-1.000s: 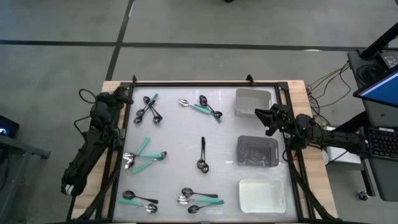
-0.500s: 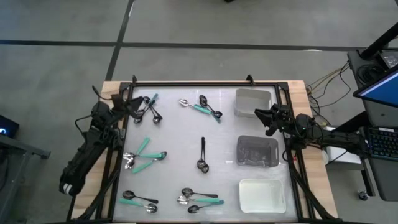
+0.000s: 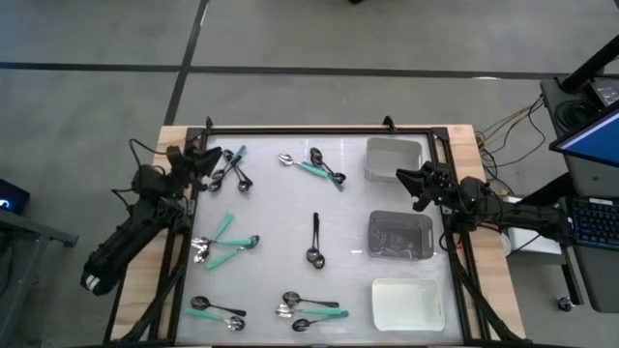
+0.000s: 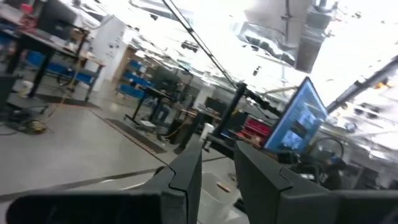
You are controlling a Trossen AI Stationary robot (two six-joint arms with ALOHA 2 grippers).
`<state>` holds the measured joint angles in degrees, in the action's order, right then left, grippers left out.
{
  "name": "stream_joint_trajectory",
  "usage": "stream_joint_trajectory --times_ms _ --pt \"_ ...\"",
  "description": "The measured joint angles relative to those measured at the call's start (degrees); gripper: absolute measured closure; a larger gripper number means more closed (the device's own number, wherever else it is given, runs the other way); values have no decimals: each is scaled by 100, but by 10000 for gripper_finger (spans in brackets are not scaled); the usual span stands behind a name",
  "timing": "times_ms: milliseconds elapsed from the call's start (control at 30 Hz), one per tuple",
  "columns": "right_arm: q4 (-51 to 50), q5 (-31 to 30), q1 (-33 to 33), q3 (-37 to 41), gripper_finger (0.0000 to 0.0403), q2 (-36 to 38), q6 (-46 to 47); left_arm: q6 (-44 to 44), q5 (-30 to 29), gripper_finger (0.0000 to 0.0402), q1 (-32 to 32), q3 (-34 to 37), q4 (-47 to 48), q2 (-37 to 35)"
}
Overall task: Sort silverware by color (type)
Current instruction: Put the light blue spoon into the gray bin
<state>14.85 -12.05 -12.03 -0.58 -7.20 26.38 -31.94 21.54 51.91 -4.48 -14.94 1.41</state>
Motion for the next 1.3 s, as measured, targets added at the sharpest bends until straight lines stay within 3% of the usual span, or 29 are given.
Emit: stream_joint_trajectory --times_ms 200,367,700,1167,1300 --pt "0 -1 0 0 330 -1 1 0 -199 323 -376 -5 -809 253" --pt "2 0 0 0 330 -1 1 598 -369 323 -502 -372 -1260 728" --pt "0 -1 0 0 330 -2 1 548 -302 323 -500 -1284 -604 2437" --pt "0 -1 0 0 330 0 1 633 -301 323 -500 -2889 -411 4144" --pt "0 -1 0 0 330 -2 1 462 -429 323 -494 -3472 763 4333"
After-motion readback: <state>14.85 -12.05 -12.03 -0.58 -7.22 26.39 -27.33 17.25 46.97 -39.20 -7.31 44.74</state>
